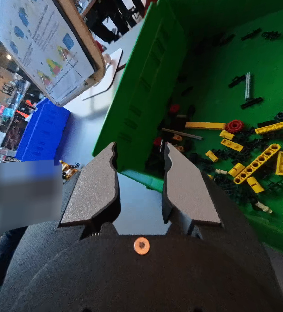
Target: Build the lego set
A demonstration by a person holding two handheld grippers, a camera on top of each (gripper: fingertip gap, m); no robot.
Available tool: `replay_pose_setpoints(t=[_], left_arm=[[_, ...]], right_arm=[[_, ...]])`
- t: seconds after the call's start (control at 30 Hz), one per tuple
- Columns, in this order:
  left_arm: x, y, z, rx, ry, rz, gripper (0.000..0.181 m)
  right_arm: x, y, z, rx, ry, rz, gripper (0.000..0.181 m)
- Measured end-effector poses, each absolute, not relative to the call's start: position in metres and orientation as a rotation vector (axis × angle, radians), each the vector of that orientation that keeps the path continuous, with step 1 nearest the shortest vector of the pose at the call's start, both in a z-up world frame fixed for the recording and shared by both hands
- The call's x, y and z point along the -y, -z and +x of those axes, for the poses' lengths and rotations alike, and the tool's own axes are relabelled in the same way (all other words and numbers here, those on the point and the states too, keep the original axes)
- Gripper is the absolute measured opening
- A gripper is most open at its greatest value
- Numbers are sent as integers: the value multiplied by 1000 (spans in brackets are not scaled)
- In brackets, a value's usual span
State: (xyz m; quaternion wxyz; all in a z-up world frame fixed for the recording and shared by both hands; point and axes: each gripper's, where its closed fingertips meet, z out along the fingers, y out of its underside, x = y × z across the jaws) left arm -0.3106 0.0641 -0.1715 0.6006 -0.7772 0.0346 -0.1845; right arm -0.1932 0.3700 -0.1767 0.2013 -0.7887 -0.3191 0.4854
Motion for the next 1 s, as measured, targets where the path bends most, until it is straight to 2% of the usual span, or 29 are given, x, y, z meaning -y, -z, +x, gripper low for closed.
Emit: replay_pose_setpoints(t=[0.07, 0.17, 0.2, 0.23, 0.37, 0.43, 0.5, 0.57, 0.7, 0.77, 0.87, 1.0], left_arm=[[-64, 172, -311, -80, 426, -1803, 30], [-64, 172, -312, -73, 430, -1802, 30], [-64, 172, -312, -72, 433, -1802, 30], [-64, 171, -312, -72, 434, -1801, 30], [-64, 172, -309, -86, 433, -1806, 30], [-64, 173, -309, -86, 428, -1809, 30], [-64, 172, -311, -78, 429, -1804, 29], [-64, 172, -313, -69, 429, -1802, 29], [-65, 174, -312, -72, 432, -1813, 29], [-65, 174, -310, -78, 432, -1813, 29], [-65, 175, -309, -86, 430, -1818, 29], [-65, 175, -310, -82, 433, -1819, 29]], right_arm=[[-362, 186, -192, 993, -1255, -2225, 54], [-359, 206, -177, 1173, -959, -2261, 41], [-358, 216, -168, 1247, -838, -2292, 51], [-357, 218, -164, 1283, -786, -2306, 52], [-363, 191, -165, 1208, -827, -2217, 49], [-356, 213, -157, 1307, -738, -2310, 55], [-364, 208, -157, 1273, -703, -2272, 46], [-368, 179, -166, 1162, -836, -2140, 39], [-333, 148, -183, 1184, -1161, -2034, 49], [-305, 134, -195, 1262, -1241, -1906, 43], [-244, 148, -217, 1507, -1277, -1840, 41], [-209, 207, -248, 1758, -976, -1809, 33]])
